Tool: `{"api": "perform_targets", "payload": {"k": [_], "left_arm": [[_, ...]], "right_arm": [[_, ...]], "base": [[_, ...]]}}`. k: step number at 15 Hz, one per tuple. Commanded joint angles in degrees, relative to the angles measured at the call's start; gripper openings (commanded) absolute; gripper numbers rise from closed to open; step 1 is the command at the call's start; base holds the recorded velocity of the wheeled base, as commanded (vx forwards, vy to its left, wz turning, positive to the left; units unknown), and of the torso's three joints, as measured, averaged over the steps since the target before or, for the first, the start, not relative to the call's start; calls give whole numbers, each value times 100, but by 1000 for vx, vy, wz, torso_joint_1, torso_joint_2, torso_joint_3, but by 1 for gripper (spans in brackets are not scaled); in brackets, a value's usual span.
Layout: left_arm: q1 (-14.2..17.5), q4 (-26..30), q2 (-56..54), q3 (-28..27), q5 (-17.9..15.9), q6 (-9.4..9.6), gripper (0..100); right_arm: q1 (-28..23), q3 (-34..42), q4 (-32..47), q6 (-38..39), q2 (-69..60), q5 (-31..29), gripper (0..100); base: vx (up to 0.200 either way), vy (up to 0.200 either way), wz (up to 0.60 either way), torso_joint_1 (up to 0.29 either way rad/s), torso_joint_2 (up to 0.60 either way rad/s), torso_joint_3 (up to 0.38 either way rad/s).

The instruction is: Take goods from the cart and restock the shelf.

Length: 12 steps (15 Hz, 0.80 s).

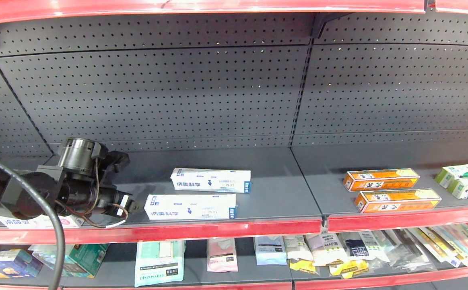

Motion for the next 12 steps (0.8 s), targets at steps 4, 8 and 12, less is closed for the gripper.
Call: {"api": "perform_targets", "payload": {"k": [4, 8, 12], "left_arm": [[-47, -82, 31, -10, 1, -1, 100], [-108, -74, 22, -19, 1, -10, 100], [-257, -74, 22, -63, -8, -221, 100]], "right_arm": [[-1, 0, -1, -1, 7, 1, 100], [-1, 0, -1, -1, 7, 1, 100], [-1, 0, -1, -1, 7, 1, 100]], "base": [[0, 0, 0, 0, 0, 0], [0, 0, 0, 0, 0, 0], [0, 0, 0, 0, 0, 0]]}}
